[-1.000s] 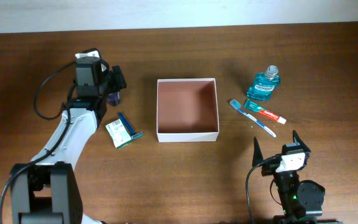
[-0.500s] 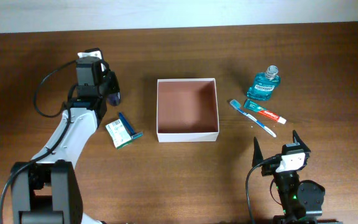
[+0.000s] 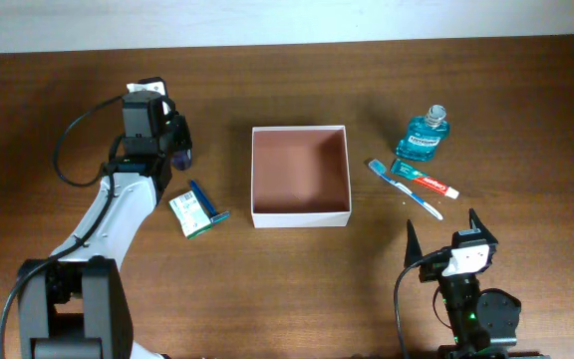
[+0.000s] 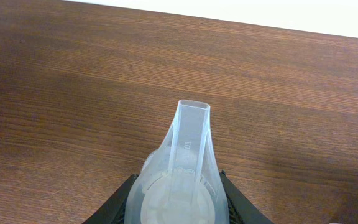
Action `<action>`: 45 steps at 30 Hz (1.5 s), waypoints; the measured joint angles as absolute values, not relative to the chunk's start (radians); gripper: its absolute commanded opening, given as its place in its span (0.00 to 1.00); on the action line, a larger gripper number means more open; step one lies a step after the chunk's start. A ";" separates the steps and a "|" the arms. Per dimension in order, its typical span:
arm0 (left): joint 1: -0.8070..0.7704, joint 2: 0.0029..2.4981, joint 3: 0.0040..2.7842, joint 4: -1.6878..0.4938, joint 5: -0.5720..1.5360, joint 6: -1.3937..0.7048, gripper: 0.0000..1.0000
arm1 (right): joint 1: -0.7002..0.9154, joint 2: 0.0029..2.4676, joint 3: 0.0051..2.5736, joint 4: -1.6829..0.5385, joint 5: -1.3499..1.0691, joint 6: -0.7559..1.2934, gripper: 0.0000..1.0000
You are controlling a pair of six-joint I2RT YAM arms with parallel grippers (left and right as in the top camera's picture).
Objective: Pack container
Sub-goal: 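Carry the soap bottle right over the pink box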
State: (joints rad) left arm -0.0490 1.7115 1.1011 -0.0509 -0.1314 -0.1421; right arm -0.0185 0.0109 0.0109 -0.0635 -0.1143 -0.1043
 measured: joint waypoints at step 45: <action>-0.424 1.243 1.090 -0.232 -0.139 -0.268 0.01 | -0.019 0.011 0.011 -0.064 -0.114 -0.104 0.98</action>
State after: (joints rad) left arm -0.4236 1.2434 1.0897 -0.2321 -0.1390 -0.2680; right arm -0.0185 0.0113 0.0109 -0.0635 -0.1143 -0.1040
